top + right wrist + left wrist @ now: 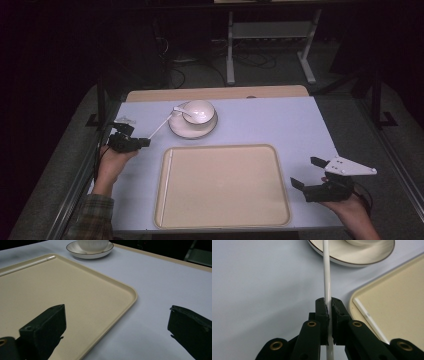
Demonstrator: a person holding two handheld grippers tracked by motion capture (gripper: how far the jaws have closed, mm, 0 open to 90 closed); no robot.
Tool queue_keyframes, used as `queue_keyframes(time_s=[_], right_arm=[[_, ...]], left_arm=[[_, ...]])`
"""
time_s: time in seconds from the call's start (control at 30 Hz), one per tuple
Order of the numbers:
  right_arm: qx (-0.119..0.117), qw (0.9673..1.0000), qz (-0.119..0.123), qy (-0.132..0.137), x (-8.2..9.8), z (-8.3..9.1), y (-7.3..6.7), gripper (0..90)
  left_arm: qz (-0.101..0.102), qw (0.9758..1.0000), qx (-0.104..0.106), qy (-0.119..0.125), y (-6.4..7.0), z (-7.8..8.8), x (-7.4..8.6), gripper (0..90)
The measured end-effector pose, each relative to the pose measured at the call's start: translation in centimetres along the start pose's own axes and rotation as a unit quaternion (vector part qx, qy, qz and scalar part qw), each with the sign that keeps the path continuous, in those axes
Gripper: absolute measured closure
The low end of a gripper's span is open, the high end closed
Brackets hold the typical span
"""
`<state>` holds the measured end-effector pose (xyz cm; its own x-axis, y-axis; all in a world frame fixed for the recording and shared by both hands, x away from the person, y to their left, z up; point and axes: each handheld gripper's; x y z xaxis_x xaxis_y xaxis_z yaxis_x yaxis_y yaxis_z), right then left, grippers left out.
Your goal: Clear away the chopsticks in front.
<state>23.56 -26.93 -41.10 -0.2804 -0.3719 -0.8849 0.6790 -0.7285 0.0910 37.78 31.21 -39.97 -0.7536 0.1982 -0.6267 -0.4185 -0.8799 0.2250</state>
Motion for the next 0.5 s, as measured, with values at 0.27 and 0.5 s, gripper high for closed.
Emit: queue_keyframes(time_s=[0.27, 0.5], right_arm=[[0.0, 1.0, 0.001, 0.0, 0.0, 0.0, 0.0, 1.4], [0.0, 1.0, 0.002, 0.0, 0.0, 0.0, 0.0, 1.4]], left_arm=[[-0.009, 0.9998, 0.018, -0.006, 0.8, 0.9, 1.5, 84.6], [-0.014, 0.9991, 0.039, -0.004, 1.8, 1.4, 2.1, 84.6]])
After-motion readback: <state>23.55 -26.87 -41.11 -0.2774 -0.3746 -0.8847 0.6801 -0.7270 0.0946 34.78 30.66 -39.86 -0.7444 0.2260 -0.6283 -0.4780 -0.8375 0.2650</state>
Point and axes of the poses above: each handheld gripper's, and its own axes: z roughly backward along the jaws, x roughly out of its underside, y roughly to its right, and after that the axes turned 8 degrees about z, right-handed
